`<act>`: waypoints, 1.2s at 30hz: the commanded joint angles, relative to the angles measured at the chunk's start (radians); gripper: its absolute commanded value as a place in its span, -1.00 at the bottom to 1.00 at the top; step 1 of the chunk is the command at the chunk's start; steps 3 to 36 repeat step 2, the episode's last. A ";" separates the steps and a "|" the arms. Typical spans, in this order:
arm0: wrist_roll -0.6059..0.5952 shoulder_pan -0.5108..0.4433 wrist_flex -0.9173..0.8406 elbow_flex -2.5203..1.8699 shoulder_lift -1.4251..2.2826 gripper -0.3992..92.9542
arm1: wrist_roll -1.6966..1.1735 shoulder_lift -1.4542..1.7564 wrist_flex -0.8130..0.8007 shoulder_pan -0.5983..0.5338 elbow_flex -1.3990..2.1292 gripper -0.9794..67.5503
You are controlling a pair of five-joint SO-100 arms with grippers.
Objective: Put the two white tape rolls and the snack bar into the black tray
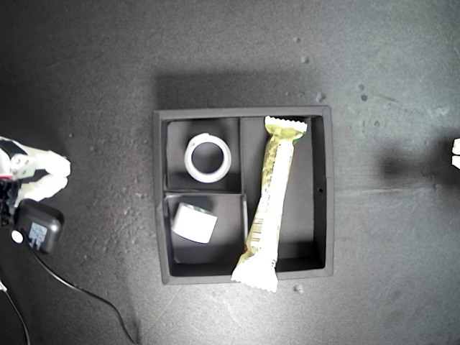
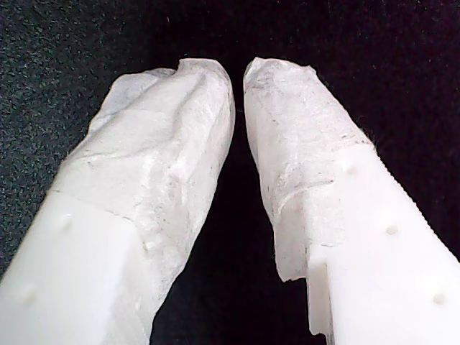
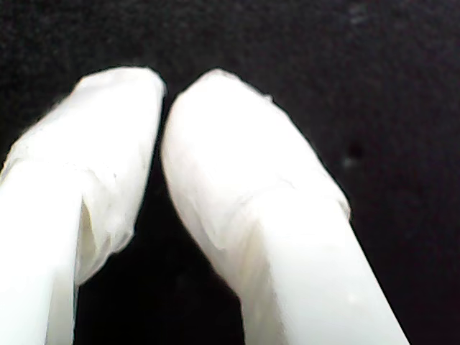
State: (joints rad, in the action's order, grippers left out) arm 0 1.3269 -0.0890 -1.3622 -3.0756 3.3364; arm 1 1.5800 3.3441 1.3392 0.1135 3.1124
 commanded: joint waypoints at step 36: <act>-0.008 0.002 -0.032 -0.063 0.051 -0.99 | -0.069 0.006 0.002 -0.006 0.012 -0.93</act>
